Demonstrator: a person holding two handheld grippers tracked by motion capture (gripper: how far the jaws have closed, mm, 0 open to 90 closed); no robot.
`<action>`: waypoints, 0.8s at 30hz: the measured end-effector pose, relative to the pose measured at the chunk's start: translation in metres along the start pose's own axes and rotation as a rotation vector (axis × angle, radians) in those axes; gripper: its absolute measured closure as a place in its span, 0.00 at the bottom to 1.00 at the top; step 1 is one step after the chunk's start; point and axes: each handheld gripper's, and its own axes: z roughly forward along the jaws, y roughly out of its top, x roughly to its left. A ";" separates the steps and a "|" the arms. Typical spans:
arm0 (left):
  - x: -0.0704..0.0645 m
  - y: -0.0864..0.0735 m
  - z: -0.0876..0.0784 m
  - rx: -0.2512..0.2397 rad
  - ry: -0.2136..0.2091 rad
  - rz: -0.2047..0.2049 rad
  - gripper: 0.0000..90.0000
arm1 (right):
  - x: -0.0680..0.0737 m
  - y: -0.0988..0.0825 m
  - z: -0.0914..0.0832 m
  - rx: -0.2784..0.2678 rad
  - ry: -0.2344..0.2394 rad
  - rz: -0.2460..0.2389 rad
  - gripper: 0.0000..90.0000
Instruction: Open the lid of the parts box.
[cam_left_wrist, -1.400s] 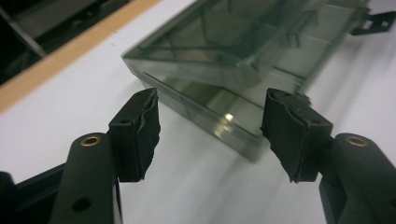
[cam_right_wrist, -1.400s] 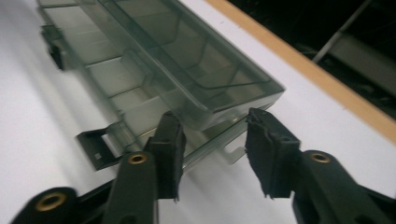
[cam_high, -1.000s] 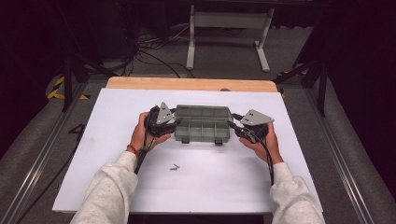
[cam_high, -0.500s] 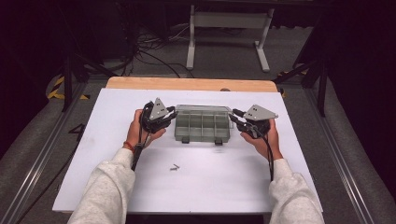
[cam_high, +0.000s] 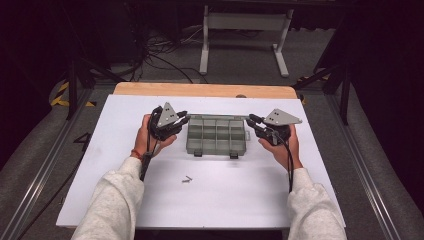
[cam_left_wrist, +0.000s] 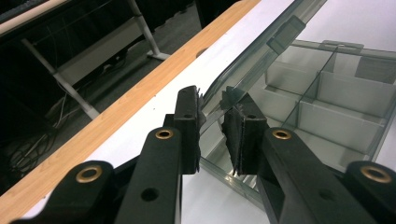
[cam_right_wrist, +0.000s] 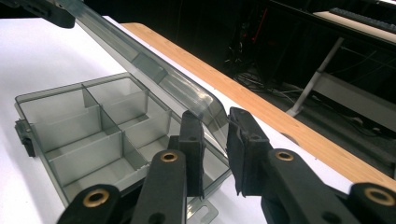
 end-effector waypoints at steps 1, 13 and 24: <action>0.000 0.001 0.000 0.003 0.004 0.010 0.85 | -0.001 0.000 0.000 0.001 -0.006 -0.001 0.85; 0.007 0.008 -0.002 -0.019 0.005 0.009 0.86 | -0.013 0.007 0.009 -0.017 0.006 0.071 0.87; 0.014 0.011 0.002 -0.021 0.001 -0.017 0.87 | -0.008 0.011 0.006 -0.011 0.000 0.064 0.86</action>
